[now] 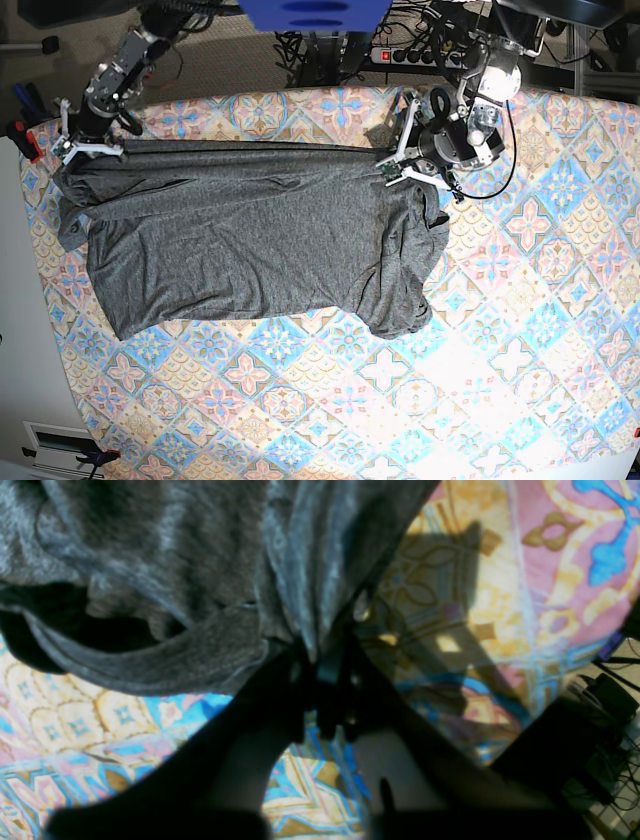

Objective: Layout the t-shirt on the table in an organized manner, then fold the t-shirt properly
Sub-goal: 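Pull the grey shirt apart with both grippers to spread it flat, then release the shirt and move the left gripper to the shirt side, then grasp the shirt side edges with both grippers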

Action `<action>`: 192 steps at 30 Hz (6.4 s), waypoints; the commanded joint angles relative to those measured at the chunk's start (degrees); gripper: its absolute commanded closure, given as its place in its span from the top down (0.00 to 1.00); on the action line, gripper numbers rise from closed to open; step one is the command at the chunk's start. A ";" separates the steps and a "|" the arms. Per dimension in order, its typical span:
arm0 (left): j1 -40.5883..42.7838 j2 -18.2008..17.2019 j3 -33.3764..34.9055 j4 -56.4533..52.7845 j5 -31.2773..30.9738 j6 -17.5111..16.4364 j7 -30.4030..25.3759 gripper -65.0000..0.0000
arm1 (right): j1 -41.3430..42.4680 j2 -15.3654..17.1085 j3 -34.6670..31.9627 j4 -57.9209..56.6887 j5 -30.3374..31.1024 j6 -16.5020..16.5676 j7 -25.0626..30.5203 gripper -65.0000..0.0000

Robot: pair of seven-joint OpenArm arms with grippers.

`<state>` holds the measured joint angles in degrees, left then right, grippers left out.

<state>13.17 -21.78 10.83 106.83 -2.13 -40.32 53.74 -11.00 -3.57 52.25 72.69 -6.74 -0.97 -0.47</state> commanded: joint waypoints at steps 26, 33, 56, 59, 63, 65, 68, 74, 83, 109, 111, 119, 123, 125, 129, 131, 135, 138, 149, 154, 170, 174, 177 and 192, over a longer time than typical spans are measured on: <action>0.59 0.99 -0.50 14.36 1.56 0.32 2.13 0.26 | -5.48 0.19 -7.55 15.89 -0.69 -0.57 -2.83 0.41; -0.55 8.37 -5.42 14.36 1.56 0.32 2.04 0.26 | -6.18 0.19 -7.37 19.40 -0.69 -0.57 -2.74 0.41; -15.50 18.57 -19.49 1.09 1.74 0.32 11.10 0.26 | -6.18 5.46 -14.14 11.23 -0.69 -0.57 -2.91 0.41; -12.77 18.57 -16.24 1.61 1.65 0.32 12.68 0.26 | -6.09 8.54 -14.14 9.20 -0.69 -0.57 -2.91 0.41; -7.59 18.40 -10.26 5.48 2.18 0.32 12.68 0.26 | -1.26 9.16 -14.05 8.94 -0.69 -0.57 -2.91 0.41; -6.18 18.40 -9.20 5.22 2.26 0.32 12.68 0.26 | 0.68 9.24 -14.05 8.94 -0.69 -0.48 -2.91 0.41; -4.69 18.22 -10.52 3.20 2.35 0.32 12.68 0.26 | 1.20 9.33 -13.70 8.94 -0.60 1.81 -2.91 0.41; 0.50 10.84 -11.93 7.15 1.56 0.32 12.77 0.26 | 1.29 9.33 -12.47 9.38 -0.60 3.13 -2.74 0.41; 3.14 9.87 -12.98 14.36 1.47 0.32 12.95 0.26 | 1.38 9.33 -12.47 9.38 -0.60 3.13 -2.83 0.41; -9.78 22.26 -23.36 12.60 -4.07 0.32 12.95 0.26 | 1.38 9.33 -12.56 8.94 -0.51 3.57 -2.65 0.42; -12.77 21.38 -24.24 10.49 -3.54 0.32 12.95 0.26 | 1.47 9.33 -12.56 8.77 -0.51 6.56 -2.83 0.42; -23.76 21.12 -24.50 -4.28 7.19 0.32 12.68 0.26 | 12.46 9.60 -12.38 2.88 -0.95 14.82 -2.91 0.42; -25.43 21.30 -24.32 -8.32 8.77 0.32 12.68 0.26 | 14.83 11.44 -12.73 -1.61 -2.97 14.99 -2.91 0.42; -25.43 21.38 -24.15 -9.38 8.77 0.32 12.68 0.26 | 17.11 12.50 -12.73 -4.16 -3.85 14.99 -2.91 0.42; -24.99 21.38 -24.15 -12.10 8.77 0.32 12.68 0.26 | 22.65 15.31 -12.82 -12.33 -5.08 14.99 -2.56 0.42; -23.06 21.12 -24.24 -12.28 8.77 0.32 12.59 0.26 | 24.68 16.98 -12.82 -16.64 -4.99 15.08 -2.48 0.42; -20.07 20.86 -24.24 -12.19 9.03 0.32 12.59 0.26 | 27.75 19.62 -12.91 -24.64 -4.99 15.17 -2.39 0.42; -18.40 19.10 -24.24 -12.10 8.68 0.32 12.59 0.26 | 28.54 22.52 -13.00 -29.65 -4.99 15.17 -0.63 0.42; -15.23 18.66 -24.50 -7.00 9.03 0.32 12.77 0.26 | 42.52 25.95 -20.73 -49.78 -5.08 15.17 4.21 0.42; -12.69 18.66 -24.59 -6.91 9.03 0.32 12.68 0.26 | 42.96 25.95 -23.63 -49.87 -5.08 15.17 4.21 0.42; -8.11 18.75 -24.68 4.78 8.86 0.32 12.77 0.25 | 42.87 25.86 -37.79 -49.96 -4.99 15.17 7.02 0.41; -10.22 19.10 -24.32 7.94 8.59 0.32 12.68 0.26 | 42.79 25.86 -37.96 -49.96 -4.99 15.17 7.20 0.41; -15.41 21.21 -24.76 7.68 9.03 0.32 12.59 0.26 | 42.70 25.86 -37.88 -49.96 -4.99 15.17 7.11 0.41; -45.56 22.70 -47.62 -37.68 8.59 0.32 5.30 0.34 | 39.18 25.86 -37.70 -49.87 -4.99 15.17 6.93 0.41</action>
<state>-31.07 0.80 -37.17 68.42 7.05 -39.90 58.76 27.24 21.43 14.50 22.39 -10.81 14.44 8.10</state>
